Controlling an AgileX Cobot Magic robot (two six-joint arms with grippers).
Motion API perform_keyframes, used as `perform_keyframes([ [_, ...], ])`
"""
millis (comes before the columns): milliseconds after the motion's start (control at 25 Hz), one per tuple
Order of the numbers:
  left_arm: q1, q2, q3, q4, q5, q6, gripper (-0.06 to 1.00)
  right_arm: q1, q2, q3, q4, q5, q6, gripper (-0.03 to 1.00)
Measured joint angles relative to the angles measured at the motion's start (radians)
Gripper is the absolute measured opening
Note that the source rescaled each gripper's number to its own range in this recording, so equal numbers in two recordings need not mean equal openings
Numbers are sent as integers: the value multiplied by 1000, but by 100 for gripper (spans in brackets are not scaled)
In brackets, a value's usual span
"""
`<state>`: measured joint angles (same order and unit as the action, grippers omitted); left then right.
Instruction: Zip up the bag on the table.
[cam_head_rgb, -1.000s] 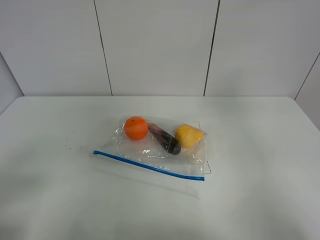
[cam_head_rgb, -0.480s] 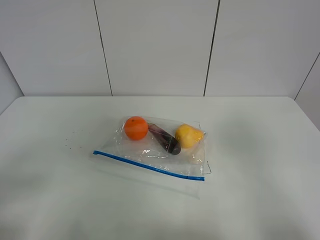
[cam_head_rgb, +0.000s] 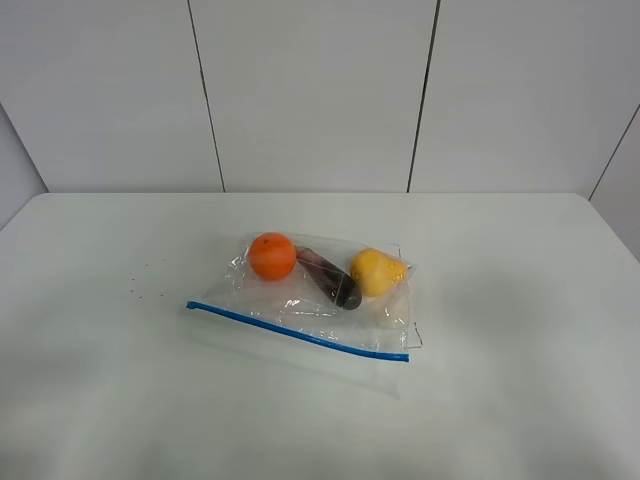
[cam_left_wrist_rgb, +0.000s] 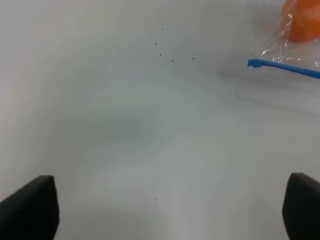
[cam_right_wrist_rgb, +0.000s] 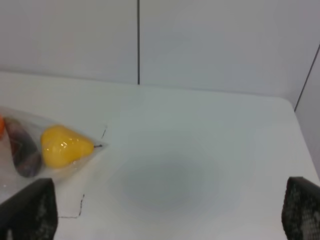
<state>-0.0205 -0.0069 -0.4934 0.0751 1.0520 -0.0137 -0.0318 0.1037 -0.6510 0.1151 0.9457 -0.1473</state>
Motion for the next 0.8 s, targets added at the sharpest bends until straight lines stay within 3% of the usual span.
perform_keyframes([
  [280, 0, 0, 0, 0, 0, 0, 100, 0, -107, 96, 2, 38, 33, 100],
  [800, 0, 0, 0, 0, 1, 0, 100, 0, -107, 121, 2, 55, 38, 100],
])
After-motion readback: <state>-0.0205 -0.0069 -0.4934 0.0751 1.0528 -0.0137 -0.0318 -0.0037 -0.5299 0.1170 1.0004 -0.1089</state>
